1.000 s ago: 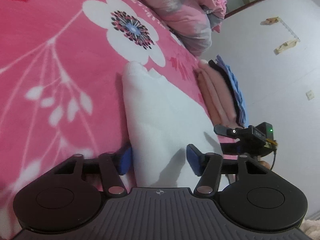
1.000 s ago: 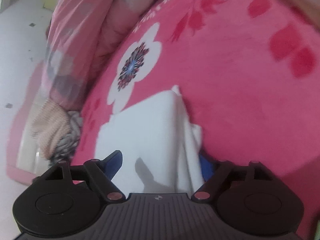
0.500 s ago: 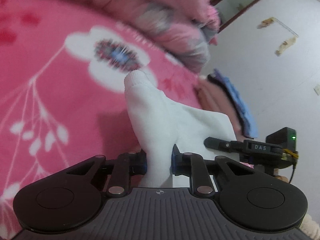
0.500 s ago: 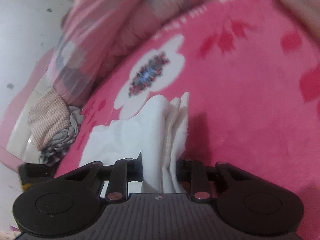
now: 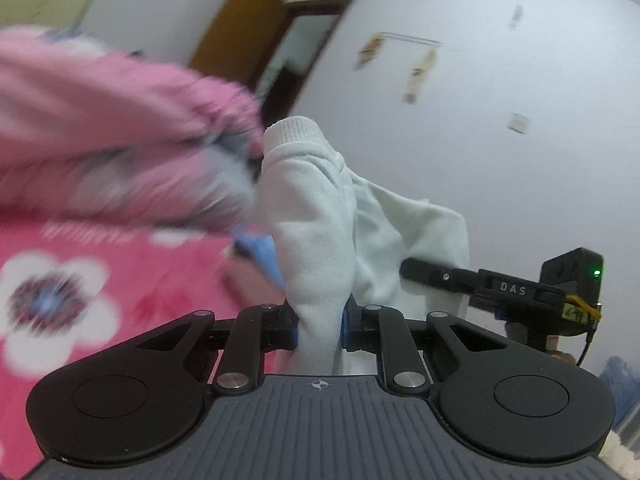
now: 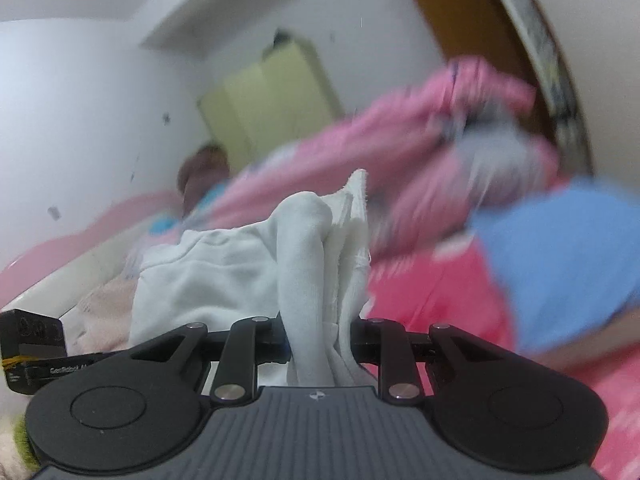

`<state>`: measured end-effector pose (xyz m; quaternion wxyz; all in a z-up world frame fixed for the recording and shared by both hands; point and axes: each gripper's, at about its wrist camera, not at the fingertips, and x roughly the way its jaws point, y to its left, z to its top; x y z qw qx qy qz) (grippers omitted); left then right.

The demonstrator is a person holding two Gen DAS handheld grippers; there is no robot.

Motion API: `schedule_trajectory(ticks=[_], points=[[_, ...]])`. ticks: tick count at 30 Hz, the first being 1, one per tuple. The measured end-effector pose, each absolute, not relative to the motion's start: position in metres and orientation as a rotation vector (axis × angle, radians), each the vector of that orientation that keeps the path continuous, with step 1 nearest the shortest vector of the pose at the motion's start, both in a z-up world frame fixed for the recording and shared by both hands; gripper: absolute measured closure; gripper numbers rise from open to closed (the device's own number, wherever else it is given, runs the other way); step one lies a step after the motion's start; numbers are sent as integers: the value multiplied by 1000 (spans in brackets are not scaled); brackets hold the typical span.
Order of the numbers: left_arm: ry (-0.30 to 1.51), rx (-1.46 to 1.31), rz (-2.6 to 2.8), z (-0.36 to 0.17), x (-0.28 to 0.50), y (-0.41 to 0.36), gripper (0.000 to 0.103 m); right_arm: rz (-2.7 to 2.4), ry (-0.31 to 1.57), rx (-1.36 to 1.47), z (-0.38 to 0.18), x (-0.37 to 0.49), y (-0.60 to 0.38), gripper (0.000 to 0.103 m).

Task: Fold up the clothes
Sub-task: 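Carry the held sweatshirt with both grippers toward the folded clothes stack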

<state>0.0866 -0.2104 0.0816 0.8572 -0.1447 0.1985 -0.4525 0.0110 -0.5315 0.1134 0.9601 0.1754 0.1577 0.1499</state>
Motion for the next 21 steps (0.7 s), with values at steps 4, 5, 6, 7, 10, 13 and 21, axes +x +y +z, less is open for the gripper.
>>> schedule_trajectory(ticks=[4, 5, 6, 7, 10, 13, 21], points=[[367, -283, -1003, 108, 105, -270, 87, 206, 236, 268, 160, 7, -577, 78], [355, -278, -1016, 113, 110, -285, 87, 180, 223, 246, 169, 8, -588, 78], [344, -272, -1028, 115, 116, -299, 87, 154, 212, 222, 177, 10, -599, 78], [343, -277, -1039, 118, 121, -312, 87, 130, 202, 202, 183, 13, -610, 78], [346, -292, -1068, 119, 140, -349, 87, 73, 181, 173, 198, 24, -643, 78], [350, -291, -1081, 116, 157, -376, 87, 34, 177, 168, 203, 42, -673, 78], [401, -300, -1065, 95, 203, -410, 87, 10, 226, 155, 188, 104, -721, 78]])
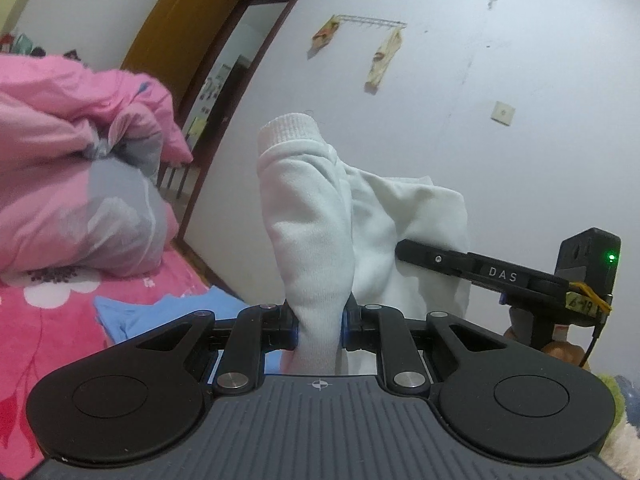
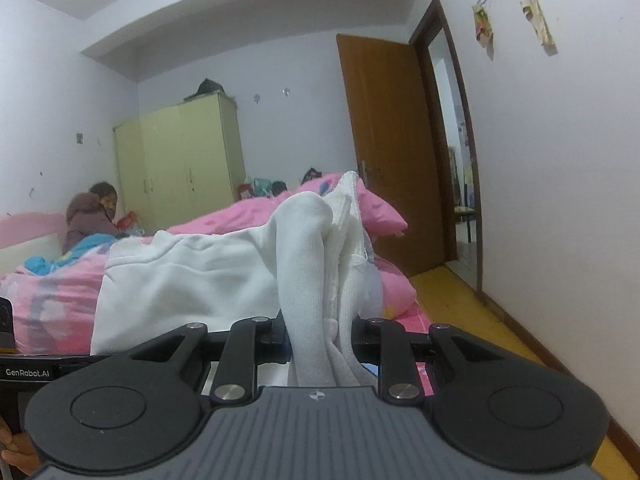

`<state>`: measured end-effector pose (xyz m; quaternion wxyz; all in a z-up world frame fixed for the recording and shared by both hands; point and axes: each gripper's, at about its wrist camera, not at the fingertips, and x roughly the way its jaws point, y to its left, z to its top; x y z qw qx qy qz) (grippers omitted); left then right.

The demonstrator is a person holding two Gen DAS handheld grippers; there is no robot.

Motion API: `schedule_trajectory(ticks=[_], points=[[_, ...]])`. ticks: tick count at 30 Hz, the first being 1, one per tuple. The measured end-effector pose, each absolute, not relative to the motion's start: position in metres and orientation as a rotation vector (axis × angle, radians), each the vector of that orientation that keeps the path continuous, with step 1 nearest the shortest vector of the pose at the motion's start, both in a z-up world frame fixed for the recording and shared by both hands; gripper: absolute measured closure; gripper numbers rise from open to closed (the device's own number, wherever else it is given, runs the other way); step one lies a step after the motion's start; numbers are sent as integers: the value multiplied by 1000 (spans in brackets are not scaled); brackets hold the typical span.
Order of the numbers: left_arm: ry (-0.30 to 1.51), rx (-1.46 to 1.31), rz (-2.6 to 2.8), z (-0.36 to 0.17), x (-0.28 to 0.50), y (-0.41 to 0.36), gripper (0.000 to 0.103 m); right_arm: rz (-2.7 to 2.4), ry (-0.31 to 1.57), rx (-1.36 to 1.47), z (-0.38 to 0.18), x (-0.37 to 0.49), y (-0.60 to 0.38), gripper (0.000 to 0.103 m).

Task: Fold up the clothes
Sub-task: 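Carry the held sweatshirt with both grippers toward the folded clothes stack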

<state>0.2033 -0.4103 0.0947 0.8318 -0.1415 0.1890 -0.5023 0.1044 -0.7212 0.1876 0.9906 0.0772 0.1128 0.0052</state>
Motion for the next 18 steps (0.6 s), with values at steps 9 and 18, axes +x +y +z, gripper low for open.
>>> schedule_trajectory(ticks=[9, 18], points=[[454, -340, -1048, 74, 252, -428, 87, 35, 294, 151, 162, 166, -741, 78], [515, -396, -1022, 46, 295, -430, 87, 70, 358, 135, 138, 221, -748, 78]])
